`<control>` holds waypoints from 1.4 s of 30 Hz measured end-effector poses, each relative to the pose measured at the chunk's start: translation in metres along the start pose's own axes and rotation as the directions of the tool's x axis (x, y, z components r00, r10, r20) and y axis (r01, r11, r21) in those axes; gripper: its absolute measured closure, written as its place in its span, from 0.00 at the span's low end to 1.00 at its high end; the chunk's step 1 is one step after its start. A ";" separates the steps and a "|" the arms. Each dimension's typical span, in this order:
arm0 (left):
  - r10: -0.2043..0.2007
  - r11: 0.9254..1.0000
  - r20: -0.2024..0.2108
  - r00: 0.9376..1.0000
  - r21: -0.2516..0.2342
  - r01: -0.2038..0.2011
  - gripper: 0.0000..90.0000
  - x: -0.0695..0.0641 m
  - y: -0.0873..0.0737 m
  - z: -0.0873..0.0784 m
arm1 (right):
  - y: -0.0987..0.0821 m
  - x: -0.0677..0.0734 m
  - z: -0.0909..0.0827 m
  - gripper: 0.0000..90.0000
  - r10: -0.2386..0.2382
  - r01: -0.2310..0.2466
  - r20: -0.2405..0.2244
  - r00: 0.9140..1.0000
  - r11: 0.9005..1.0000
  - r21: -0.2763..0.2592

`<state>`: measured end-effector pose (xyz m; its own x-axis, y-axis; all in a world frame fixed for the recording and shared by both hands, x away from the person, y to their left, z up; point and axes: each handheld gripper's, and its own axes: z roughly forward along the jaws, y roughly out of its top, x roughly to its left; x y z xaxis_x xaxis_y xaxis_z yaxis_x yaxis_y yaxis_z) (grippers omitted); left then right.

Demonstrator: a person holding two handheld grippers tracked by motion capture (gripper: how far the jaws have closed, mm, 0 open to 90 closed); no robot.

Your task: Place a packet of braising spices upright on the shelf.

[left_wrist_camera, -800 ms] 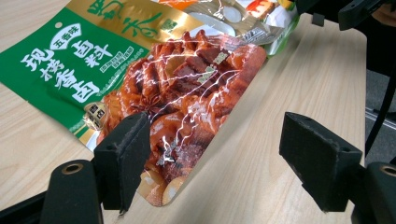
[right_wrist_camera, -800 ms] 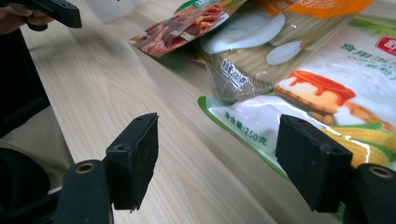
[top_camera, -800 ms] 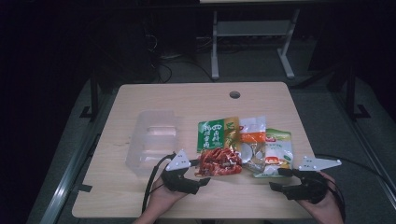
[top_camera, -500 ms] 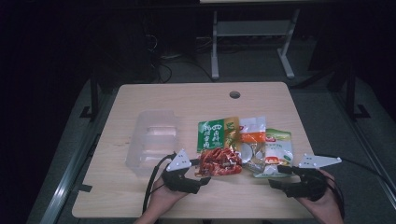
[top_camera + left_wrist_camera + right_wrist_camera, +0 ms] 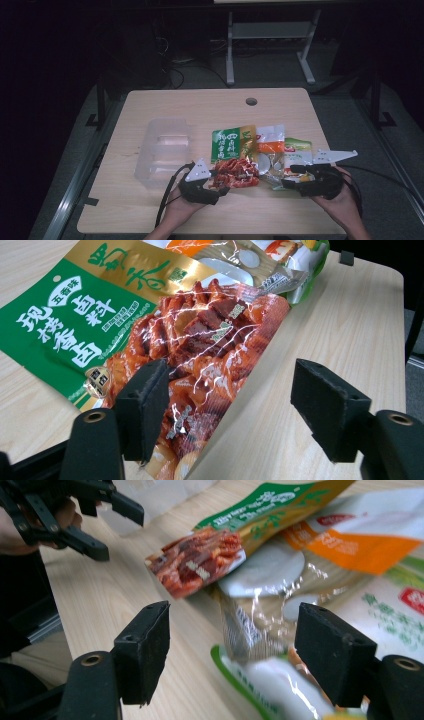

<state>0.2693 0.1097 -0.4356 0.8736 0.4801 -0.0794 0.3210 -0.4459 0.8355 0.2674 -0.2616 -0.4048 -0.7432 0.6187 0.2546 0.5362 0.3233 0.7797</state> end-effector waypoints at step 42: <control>0.004 1.000 -0.002 1.000 -0.013 -0.004 0.48 0.004 0.006 0.008 | 0.107 -0.064 0.119 0.43 0.154 -0.157 0.031 0.988 0.944 0.290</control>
<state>0.2779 0.1035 -0.4352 0.8739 0.4803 -0.0752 0.3130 -0.4374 0.8430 0.4199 -0.1813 -0.4064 -0.6388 0.6833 0.3537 0.7387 0.4163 0.5300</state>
